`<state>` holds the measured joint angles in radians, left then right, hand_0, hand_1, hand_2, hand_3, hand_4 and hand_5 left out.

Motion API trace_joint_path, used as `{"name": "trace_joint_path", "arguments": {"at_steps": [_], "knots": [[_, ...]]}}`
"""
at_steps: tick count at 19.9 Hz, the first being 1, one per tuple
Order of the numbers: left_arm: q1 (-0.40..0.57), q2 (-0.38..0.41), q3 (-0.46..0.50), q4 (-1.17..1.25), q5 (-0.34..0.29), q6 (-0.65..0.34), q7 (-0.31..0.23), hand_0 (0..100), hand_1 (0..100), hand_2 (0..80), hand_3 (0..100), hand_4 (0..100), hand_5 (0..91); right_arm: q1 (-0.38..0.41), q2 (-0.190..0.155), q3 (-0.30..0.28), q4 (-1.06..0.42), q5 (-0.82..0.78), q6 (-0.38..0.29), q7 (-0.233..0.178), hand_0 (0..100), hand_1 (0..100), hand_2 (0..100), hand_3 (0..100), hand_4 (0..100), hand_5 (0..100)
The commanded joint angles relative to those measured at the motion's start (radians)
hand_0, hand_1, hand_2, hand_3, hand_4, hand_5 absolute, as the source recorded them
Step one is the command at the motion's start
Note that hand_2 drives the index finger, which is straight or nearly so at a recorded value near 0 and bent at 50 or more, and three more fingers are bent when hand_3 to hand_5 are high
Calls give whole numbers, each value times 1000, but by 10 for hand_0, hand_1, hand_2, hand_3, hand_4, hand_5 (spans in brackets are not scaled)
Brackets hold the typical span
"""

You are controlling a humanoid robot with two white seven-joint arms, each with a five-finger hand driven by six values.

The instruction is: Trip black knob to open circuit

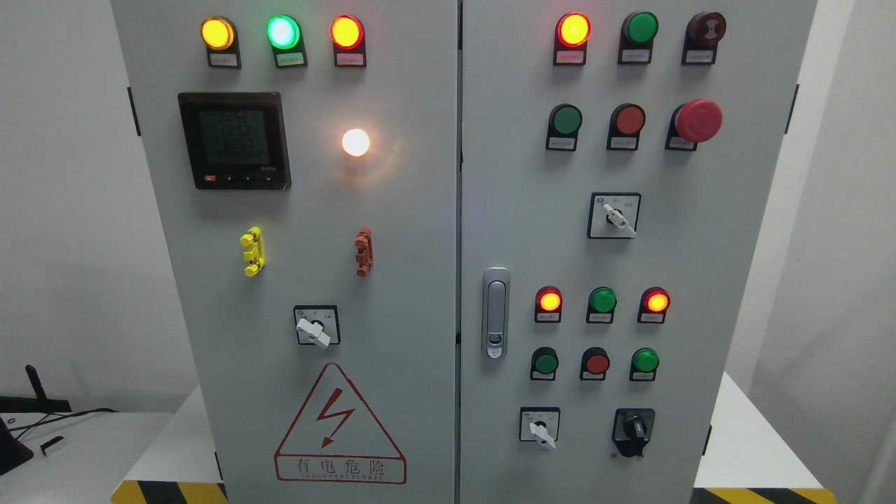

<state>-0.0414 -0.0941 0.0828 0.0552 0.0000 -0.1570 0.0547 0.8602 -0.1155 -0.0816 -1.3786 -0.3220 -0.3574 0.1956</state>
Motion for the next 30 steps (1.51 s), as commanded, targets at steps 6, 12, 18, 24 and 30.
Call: {"name": "trace_joint_path", "arguments": {"at_steps": [6, 12, 18, 24, 30], "knots": [[0, -1, 0, 0, -31, 1, 1, 120, 389, 0, 0, 0, 0, -166, -52, -339, -533, -58, 121, -5, 130, 447, 326, 675, 644, 533], [0, 0, 0, 0, -31, 1, 1, 120, 389, 0, 0, 0, 0, -341, -82, -354, -548, -57, 242, -10, 155, 455, 344, 747, 688, 573], [0, 0, 0, 0, -31, 1, 1, 120, 389, 0, 0, 0, 0, -565, -88, -354, -536, -52, 428, -21, 179, 512, 393, 962, 870, 786], [0, 0, 0, 0, -31, 1, 1, 120, 389, 0, 0, 0, 0, -727, -87, -333, -508, -43, 547, -41, 216, 544, 424, 1000, 971, 858], [0, -1, 0, 0, -31, 1, 1, 120, 389, 0, 0, 0, 0, -776, -85, -271, -470, 35, 555, -84, 191, 682, 483, 1000, 1000, 894]]}}
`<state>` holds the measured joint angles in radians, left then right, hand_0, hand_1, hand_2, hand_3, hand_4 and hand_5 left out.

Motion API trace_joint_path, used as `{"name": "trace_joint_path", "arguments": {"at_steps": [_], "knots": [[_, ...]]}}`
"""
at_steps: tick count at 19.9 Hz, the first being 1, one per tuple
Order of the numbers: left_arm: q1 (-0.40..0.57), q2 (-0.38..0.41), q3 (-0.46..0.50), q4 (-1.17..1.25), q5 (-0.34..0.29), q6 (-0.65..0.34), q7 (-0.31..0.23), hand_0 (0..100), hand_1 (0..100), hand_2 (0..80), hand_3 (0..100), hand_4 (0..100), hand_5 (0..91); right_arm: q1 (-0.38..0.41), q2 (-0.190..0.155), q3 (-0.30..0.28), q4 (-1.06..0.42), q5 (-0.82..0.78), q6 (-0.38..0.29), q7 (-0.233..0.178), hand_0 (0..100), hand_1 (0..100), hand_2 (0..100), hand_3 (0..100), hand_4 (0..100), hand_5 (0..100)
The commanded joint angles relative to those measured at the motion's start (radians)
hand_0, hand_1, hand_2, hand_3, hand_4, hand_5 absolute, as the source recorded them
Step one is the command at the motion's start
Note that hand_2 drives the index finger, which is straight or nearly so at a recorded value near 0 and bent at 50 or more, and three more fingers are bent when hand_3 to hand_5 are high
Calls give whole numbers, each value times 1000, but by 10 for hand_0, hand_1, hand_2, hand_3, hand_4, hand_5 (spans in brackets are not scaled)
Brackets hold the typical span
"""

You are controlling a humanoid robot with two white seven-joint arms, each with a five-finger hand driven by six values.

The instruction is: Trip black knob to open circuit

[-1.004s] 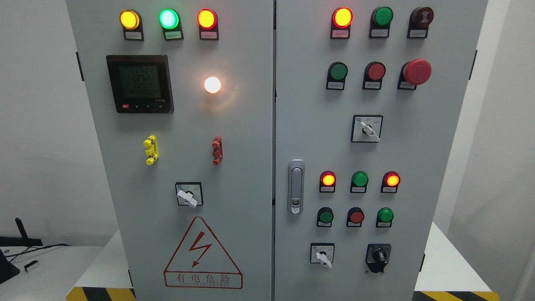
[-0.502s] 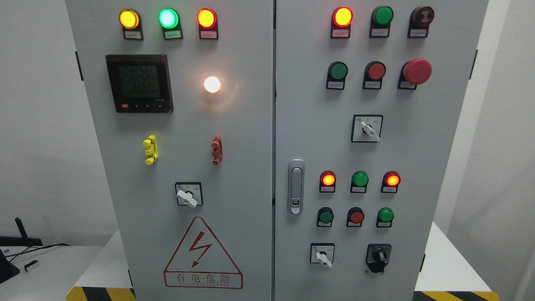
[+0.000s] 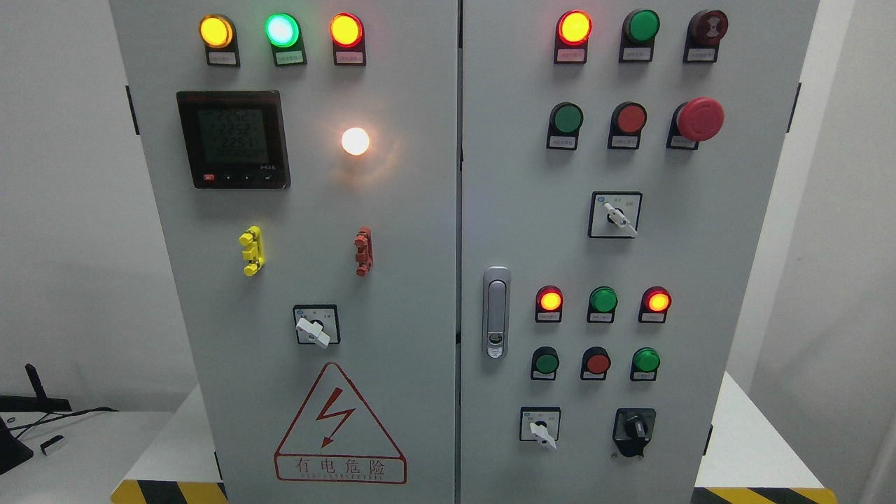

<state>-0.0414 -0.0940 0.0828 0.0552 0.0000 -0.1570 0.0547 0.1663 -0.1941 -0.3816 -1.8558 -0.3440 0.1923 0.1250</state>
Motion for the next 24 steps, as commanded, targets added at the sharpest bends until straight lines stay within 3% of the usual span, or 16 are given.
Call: {"name": "trace_joint_path", "arguments": {"at_steps": [1, 5, 8, 14, 24], "knots": [[0, 0, 0, 0, -31, 1, 1, 120, 389, 0, 0, 0, 0, -90, -7, 39, 7, 65, 7, -15, 191, 715, 492, 1000, 1000, 901], [0, -1, 0, 0, -31, 1, 1, 120, 389, 0, 0, 0, 0, -119, -7, 96, 20, 97, 7, -48, 199, 792, 494, 1000, 1000, 914], [0, -1, 0, 0, -31, 1, 1, 120, 389, 0, 0, 0, 0, -143, -2, 139, 33, 128, 7, -51, 188, 815, 497, 1000, 1000, 918], [0, 0, 0, 0, -31, 1, 1, 120, 389, 0, 0, 0, 0, -192, 13, 214, 59, 148, 30, -73, 173, 830, 425, 1000, 1000, 917], [0, 0, 0, 0, -31, 1, 1, 120, 389, 0, 0, 0, 0, -291, 25, 305, 132, 148, 36, -120, 203, 831, 425, 1000, 1000, 916]]}}
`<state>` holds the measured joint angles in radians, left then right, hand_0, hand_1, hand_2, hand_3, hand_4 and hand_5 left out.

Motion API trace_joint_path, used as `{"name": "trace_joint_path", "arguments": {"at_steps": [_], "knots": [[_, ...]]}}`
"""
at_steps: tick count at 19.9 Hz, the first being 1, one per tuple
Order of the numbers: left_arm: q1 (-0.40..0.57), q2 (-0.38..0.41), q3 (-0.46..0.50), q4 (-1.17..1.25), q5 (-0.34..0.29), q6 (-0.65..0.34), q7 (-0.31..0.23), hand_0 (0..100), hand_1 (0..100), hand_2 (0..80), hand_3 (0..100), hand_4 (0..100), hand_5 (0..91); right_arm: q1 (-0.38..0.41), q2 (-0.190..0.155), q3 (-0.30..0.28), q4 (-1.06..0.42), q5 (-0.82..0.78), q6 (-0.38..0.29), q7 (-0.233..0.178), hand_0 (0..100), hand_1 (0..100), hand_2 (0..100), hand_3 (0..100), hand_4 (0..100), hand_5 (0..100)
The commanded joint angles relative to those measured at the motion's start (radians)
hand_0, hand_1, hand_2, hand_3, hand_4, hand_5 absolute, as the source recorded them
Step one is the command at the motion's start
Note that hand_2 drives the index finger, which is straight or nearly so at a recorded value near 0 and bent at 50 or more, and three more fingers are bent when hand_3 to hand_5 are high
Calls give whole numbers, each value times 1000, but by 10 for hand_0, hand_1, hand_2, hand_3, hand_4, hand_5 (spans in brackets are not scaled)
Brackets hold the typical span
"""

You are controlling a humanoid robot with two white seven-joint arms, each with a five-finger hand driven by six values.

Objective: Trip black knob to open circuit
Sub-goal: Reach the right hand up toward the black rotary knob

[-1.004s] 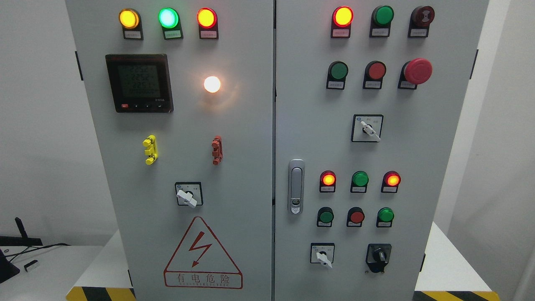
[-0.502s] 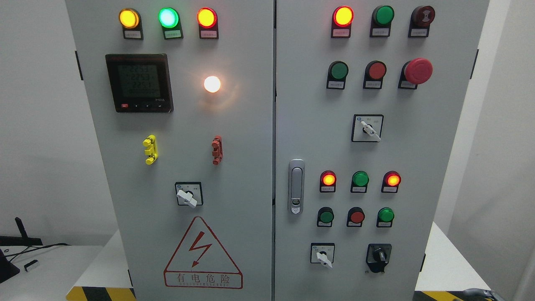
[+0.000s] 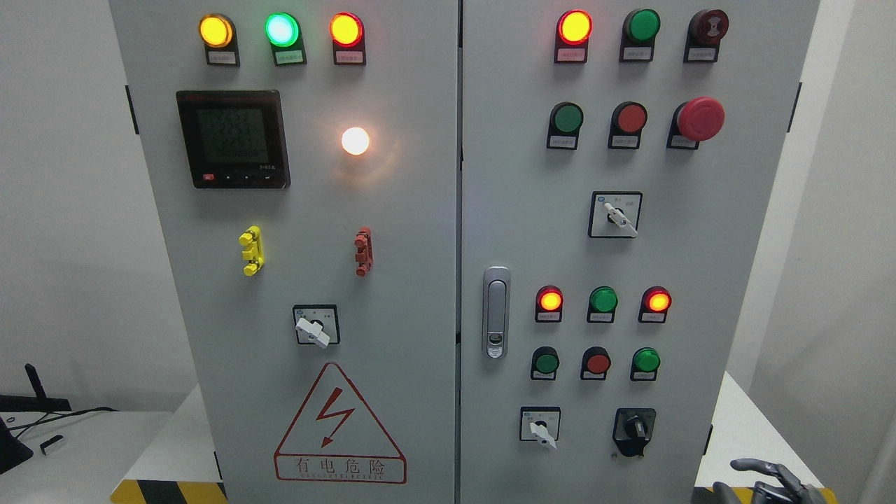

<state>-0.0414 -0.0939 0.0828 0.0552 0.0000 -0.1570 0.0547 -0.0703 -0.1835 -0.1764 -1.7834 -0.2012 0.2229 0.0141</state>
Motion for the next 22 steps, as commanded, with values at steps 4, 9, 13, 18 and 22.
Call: {"name": "trace_joint_path", "arguments": {"at_steps": [4, 9, 13, 18, 22], "knots": [[0, -1, 0, 0, -31, 1, 0, 120, 389, 0, 0, 0, 0, -55, 30, 135, 59, 5, 6, -10, 217, 828, 430, 1000, 1000, 916], [0, 0, 0, 0, -31, 1, 0, 120, 389, 0, 0, 0, 0, -55, 35, 161, 56, 5, 6, -20, 232, 821, 437, 1000, 1000, 917], [0, 0, 0, 0, -31, 1, 0, 120, 389, 0, 0, 0, 0, -55, 36, 172, 52, 3, 6, -25, 240, 819, 441, 1000, 1000, 918], [0, 0, 0, 0, -31, 1, 0, 120, 389, 0, 0, 0, 0, -62, 36, 172, 50, 3, 6, -25, 247, 816, 442, 1000, 1000, 918], [0, 0, 0, 0, -31, 1, 0, 120, 389, 0, 0, 0, 0, -68, 38, 179, 50, 3, 6, -25, 253, 812, 446, 1000, 1000, 919]]}}
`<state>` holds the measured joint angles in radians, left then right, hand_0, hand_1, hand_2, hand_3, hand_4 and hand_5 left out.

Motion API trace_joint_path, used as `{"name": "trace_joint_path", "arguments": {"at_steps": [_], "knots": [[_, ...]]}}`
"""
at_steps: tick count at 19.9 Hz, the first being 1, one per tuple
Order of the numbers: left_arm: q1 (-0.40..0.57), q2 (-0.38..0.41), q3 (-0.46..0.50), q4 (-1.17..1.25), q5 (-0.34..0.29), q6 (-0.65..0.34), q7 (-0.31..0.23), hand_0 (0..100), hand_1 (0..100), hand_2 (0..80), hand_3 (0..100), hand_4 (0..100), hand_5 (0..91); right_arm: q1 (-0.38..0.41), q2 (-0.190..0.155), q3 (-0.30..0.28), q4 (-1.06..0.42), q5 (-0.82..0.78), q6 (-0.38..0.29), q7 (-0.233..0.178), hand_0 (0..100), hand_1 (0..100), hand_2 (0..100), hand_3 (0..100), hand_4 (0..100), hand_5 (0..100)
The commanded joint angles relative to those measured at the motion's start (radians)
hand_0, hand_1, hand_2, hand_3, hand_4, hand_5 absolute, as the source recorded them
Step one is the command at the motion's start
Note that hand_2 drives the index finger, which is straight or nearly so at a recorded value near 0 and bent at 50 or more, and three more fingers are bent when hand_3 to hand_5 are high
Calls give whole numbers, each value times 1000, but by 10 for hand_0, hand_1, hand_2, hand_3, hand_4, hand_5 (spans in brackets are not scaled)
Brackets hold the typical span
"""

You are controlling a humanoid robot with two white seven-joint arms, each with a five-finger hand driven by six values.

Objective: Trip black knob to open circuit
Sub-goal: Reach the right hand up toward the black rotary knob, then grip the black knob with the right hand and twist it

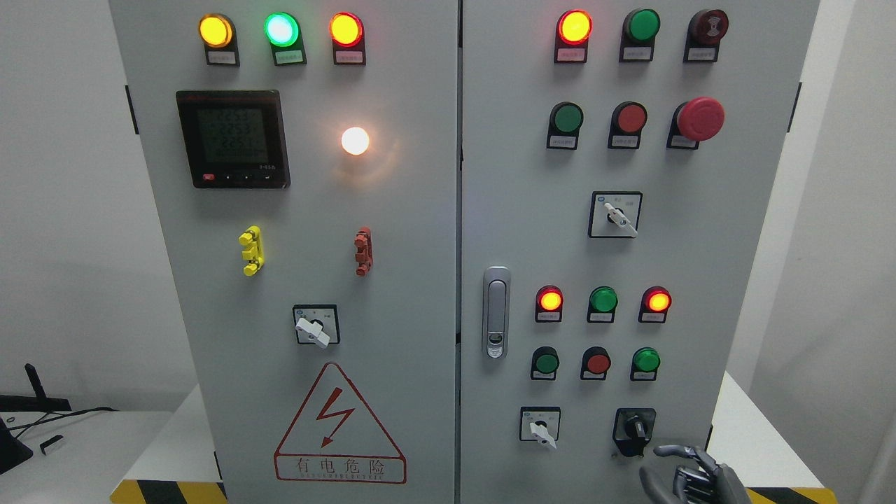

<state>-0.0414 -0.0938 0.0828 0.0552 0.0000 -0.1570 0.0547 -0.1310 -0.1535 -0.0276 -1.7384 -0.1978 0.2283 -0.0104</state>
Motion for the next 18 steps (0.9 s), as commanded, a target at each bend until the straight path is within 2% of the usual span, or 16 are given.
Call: {"name": "trace_joint_path", "arguments": {"at_steps": [1, 18], "knots": [[0, 0, 0, 0, -31, 1, 0, 120, 389, 0, 0, 0, 0, -9, 6, 31, 5, 0, 0, 0, 255, 811, 447, 1000, 1000, 919], [0, 0, 0, 0, -31, 1, 0, 120, 389, 0, 0, 0, 0, -38, 14, 32, 51, 1, 0, -2, 259, 727, 459, 1000, 1000, 925]]}}
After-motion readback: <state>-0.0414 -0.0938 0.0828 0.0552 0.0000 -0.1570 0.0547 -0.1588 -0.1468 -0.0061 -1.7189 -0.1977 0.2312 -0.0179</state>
